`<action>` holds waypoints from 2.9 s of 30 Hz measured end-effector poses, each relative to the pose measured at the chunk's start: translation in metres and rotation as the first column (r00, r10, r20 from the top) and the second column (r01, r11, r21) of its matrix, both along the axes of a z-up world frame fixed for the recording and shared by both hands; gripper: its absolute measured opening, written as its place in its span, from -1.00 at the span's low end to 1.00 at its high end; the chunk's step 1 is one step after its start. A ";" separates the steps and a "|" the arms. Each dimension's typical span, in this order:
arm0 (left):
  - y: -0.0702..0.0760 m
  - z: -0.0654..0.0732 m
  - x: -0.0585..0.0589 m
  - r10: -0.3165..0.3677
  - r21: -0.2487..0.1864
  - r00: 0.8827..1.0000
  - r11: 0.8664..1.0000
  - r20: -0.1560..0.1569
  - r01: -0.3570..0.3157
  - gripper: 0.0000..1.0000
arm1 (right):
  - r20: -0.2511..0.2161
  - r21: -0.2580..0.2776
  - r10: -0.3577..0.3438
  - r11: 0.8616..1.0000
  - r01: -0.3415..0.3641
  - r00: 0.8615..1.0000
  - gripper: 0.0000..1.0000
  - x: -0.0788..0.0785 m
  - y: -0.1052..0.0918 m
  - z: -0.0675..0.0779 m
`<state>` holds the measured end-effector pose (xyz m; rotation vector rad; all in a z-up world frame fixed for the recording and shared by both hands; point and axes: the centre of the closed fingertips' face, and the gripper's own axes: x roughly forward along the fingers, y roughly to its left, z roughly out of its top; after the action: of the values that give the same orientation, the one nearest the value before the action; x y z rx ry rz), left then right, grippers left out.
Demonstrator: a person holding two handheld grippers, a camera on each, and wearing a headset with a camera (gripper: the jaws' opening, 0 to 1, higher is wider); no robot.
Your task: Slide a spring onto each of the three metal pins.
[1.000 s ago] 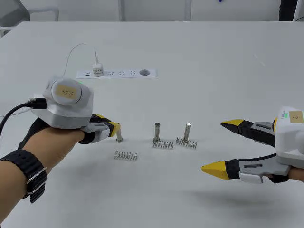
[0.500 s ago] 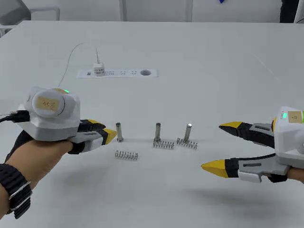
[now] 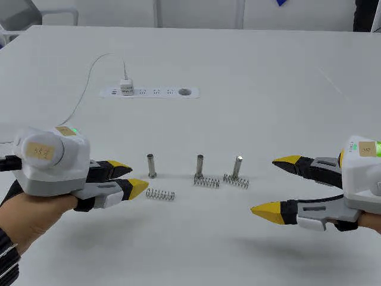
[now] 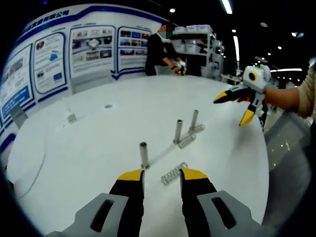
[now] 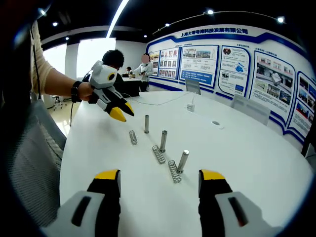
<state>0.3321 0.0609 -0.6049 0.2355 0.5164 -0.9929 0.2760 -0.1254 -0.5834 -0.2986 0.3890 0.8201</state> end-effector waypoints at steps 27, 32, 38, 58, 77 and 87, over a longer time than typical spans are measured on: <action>-0.025 -0.039 -0.002 -0.242 0.163 0.969 0.956 -0.042 0.245 -0.47 | -0.004 0.000 -0.027 1.000 0.027 1.000 0.30 -0.002 -0.006 -0.001; -0.025 -0.043 -0.006 -0.247 0.173 0.967 0.952 -0.059 0.253 -0.51 | -0.005 -0.002 -0.029 1.000 0.029 1.000 0.30 -0.002 -0.006 -0.001; -0.020 -0.045 -0.008 -0.233 0.173 0.970 0.955 -0.064 0.241 -0.61 | -0.004 -0.002 -0.022 1.000 0.022 1.000 0.30 -0.002 -0.004 -0.001; -0.017 -0.049 -0.007 -0.214 0.186 0.976 0.958 -0.044 0.219 -0.78 | -0.005 -0.007 -0.004 1.000 0.004 1.000 0.28 -0.003 0.001 -0.002; -0.021 -0.033 -0.022 -0.242 0.176 0.970 0.955 -0.013 0.240 -0.80 | 0.010 -0.028 0.094 0.995 -0.094 0.996 0.09 -0.004 0.039 0.006; -0.030 -0.024 -0.031 -0.287 0.177 0.958 0.943 -0.003 0.283 -0.80 | -0.013 -0.076 0.184 0.980 -0.184 0.983 -0.14 -0.002 0.074 -0.006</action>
<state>0.3006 0.0306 -0.6293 0.4901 0.5596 -1.2257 0.2736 -0.0512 -0.5894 -0.4083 0.4025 0.9891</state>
